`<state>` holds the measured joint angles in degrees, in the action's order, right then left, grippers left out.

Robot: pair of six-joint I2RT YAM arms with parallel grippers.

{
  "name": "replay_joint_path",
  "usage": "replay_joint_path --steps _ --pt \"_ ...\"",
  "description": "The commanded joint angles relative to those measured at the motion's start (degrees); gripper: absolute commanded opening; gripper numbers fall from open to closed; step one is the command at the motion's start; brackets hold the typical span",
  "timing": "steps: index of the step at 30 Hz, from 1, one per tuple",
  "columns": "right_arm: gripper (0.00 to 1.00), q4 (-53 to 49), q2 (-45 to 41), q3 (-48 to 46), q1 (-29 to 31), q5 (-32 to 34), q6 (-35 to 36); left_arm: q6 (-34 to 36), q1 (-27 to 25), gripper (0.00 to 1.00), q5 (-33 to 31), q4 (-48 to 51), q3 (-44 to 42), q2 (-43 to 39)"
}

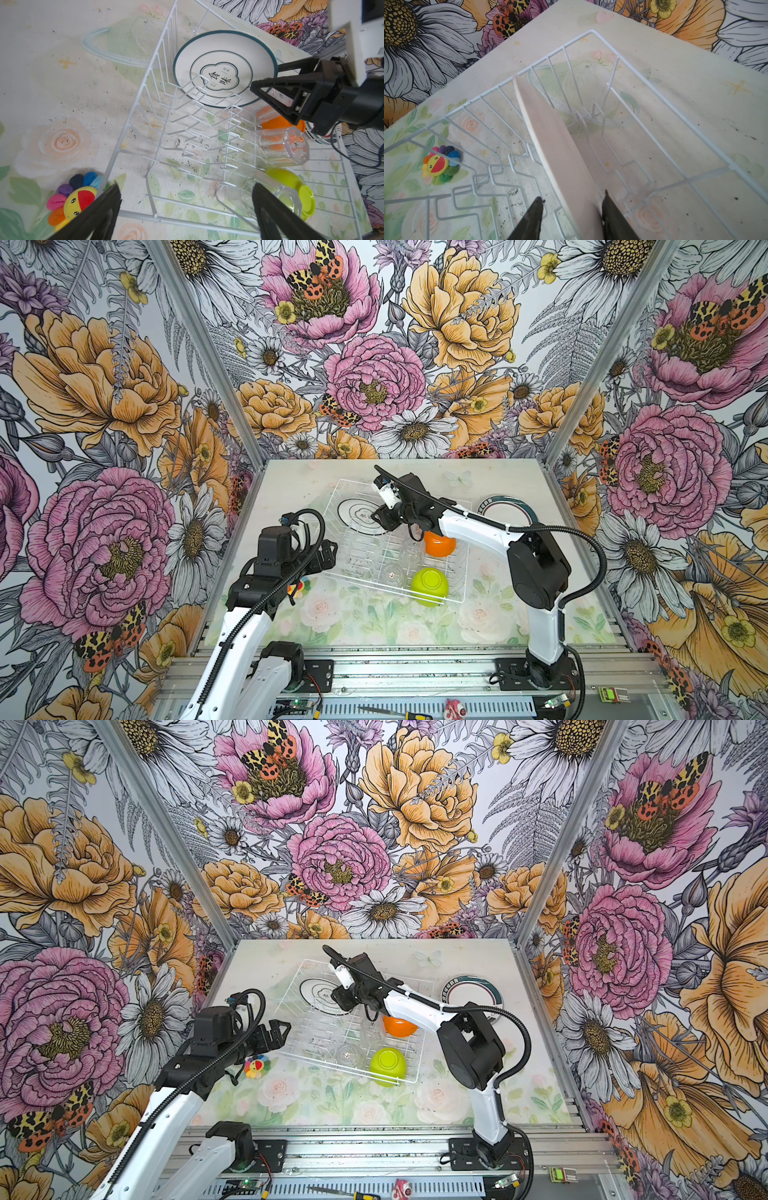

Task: Unload the mixed dishes from the dish rack
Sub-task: 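Lower the right gripper onto the green-rimmed logo plate and close it, then lift the logo plate out of the rack and carry it to the stack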

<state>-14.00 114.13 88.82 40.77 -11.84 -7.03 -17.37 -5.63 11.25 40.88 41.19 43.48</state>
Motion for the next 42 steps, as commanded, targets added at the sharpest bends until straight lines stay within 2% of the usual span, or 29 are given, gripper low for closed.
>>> replay_joint_path --steps 1,7,14,19,23,28,42 --pt "0.39 0.4 -1.2 0.1 -0.3 0.9 0.4 0.8 1.0 0.99 2.8 -1.9 -0.3 0.4" --pt "0.24 0.9 -1.9 -1.5 -0.4 1.4 0.7 0.8 2.5 0.99 3.5 -1.8 -0.5 -0.7" --pt "0.16 4.4 -2.5 -2.2 0.3 1.7 -1.9 0.3 6.9 0.99 3.7 -1.9 -1.3 -4.6" --pt "0.10 5.3 -2.9 -0.7 0.5 3.1 -0.3 0.3 7.4 0.99 5.2 -2.5 -1.5 -4.8" --pt "0.08 6.4 -3.1 0.6 0.6 3.1 -0.8 0.2 7.5 0.99 5.7 -2.7 -1.6 -4.7" --pt "0.00 7.6 -4.5 1.0 1.0 3.2 -1.6 0.1 7.5 0.99 5.6 -2.7 -1.6 -5.0" --pt "0.00 8.1 -14.1 -2.2 0.6 8.2 -3.8 -0.1 7.5 0.99 5.5 -2.7 -1.8 -4.9"
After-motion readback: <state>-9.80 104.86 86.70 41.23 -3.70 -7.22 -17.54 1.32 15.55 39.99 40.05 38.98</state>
